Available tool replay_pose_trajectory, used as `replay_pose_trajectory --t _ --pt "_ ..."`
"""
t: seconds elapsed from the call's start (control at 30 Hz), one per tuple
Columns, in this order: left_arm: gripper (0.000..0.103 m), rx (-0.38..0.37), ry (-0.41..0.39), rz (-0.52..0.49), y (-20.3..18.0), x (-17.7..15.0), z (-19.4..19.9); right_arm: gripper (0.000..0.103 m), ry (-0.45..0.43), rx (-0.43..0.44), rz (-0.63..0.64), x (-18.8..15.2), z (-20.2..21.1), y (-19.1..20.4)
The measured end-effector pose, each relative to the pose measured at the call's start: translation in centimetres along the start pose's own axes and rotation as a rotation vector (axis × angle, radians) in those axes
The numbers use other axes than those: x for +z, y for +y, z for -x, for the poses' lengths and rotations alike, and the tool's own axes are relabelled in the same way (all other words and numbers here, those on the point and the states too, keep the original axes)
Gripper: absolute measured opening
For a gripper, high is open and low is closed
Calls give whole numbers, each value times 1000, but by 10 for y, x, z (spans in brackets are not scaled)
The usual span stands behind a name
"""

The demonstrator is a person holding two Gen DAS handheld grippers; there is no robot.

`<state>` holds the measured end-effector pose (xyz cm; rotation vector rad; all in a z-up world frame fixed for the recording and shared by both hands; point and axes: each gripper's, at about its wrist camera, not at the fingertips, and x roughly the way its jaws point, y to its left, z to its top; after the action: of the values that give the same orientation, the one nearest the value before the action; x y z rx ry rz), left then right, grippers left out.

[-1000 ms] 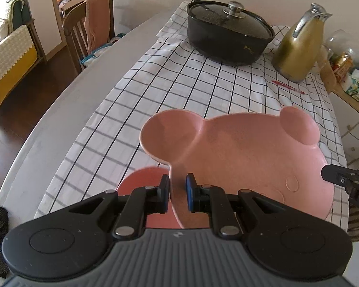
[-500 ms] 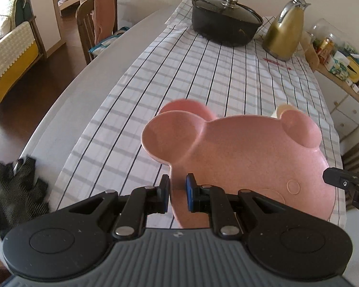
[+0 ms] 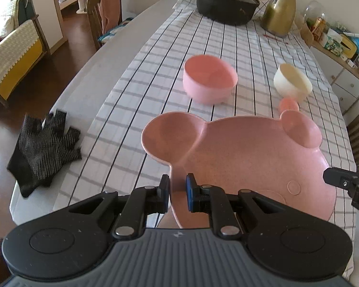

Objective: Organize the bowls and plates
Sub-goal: 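Carry the bear plate with both tools toward the pink and cream bowls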

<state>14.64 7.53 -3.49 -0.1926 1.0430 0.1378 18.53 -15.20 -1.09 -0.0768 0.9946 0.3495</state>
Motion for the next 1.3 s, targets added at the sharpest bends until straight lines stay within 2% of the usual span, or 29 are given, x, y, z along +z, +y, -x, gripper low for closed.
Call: replay_pose_trajectory --t 0.33,0.63,1.2,1.3 --pt "13 18 30 -27 11 -46 -4 5 29 -9 22 -54 -1 20" --pt "13 19 28 -36 17 -68 -12 5 60 1 33 -78 -9 25" --pt "14 54 24 -26 17 -68 -26 6 83 -4 18 -80 -25 25" --pt "14 66 8 -39 16 -68 -22 10 95 5 12 -78 -25 23"
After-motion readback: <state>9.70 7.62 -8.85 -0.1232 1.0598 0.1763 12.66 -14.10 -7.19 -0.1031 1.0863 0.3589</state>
